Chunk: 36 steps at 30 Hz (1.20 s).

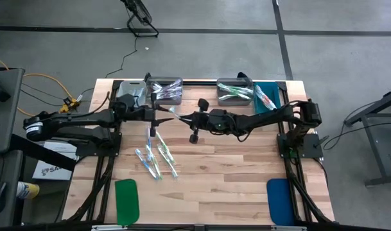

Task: Pick & Place Toothbrushes
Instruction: Put the blue toothbrush into the white bin

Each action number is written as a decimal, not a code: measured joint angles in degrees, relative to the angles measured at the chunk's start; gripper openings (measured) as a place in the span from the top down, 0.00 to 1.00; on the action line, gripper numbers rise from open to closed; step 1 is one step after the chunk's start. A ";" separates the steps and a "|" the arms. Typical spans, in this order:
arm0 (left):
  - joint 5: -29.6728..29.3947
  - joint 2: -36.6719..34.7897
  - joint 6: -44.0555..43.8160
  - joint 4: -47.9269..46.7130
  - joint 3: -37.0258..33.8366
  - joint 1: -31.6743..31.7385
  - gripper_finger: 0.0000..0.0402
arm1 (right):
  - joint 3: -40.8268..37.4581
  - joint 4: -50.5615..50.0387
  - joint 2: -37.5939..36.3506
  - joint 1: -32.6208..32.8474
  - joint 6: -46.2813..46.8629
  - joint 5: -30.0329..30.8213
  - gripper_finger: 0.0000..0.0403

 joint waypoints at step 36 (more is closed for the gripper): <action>4.64 0.05 -8.39 8.53 0.02 0.00 0.68 | 0.09 10.83 4.31 -4.09 -3.42 -10.25 0.98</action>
